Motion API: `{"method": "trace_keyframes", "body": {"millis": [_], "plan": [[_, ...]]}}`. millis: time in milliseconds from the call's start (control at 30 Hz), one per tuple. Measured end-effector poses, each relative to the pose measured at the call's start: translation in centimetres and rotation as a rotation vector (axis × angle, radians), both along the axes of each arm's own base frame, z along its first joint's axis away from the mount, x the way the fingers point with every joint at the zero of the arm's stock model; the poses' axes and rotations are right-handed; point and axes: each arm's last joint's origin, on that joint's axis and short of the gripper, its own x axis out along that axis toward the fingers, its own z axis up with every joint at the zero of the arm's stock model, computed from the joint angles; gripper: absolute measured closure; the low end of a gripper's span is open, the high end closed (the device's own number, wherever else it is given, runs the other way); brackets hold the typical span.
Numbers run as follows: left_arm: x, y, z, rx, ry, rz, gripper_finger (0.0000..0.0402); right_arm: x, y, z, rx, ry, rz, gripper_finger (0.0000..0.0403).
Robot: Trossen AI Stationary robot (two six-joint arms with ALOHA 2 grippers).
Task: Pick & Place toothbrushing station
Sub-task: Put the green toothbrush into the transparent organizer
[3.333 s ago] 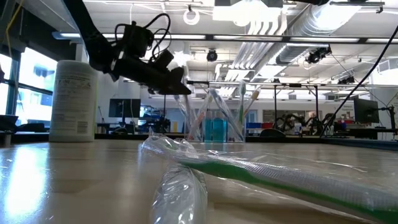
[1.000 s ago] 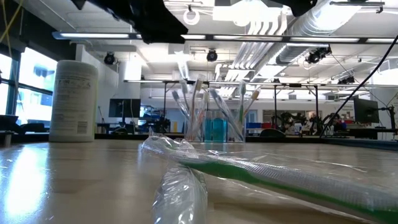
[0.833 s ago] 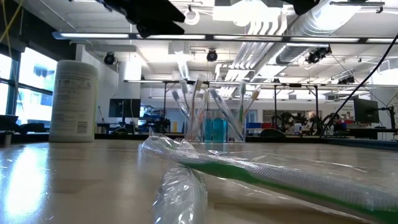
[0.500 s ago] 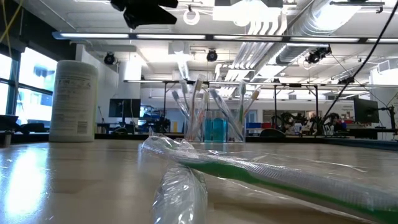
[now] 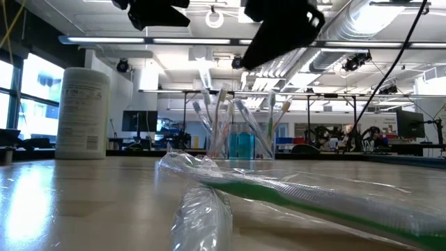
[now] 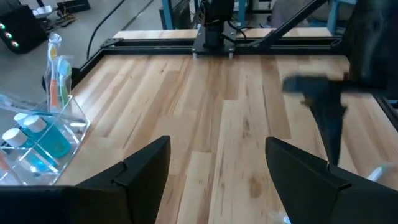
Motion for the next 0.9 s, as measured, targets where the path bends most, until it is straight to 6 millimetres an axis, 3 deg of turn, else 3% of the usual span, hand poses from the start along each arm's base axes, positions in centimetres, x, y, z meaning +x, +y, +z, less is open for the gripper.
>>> {"method": "trace_keyframes", "body": {"millis": [267, 600, 900], "plan": [[-0.1, 0.1, -0.2, 0.037, 0.028, 0.0, 0.0142, 2.2, 0.2, -4.0, 0.064, 0.18, -0.005, 0.0084], [-0.1, 0.1, -0.2, 0.016, 0.026, 0.007, 0.0142, 2.9, -0.6, -5.8, 0.085, 0.232, -0.124, 0.0084], [-0.2, 0.1, -0.5, -0.053, 0.041, 0.035, 0.0142, 2.5, 1.0, -6.6, 0.085, 0.197, -0.15, 0.0084]]}}
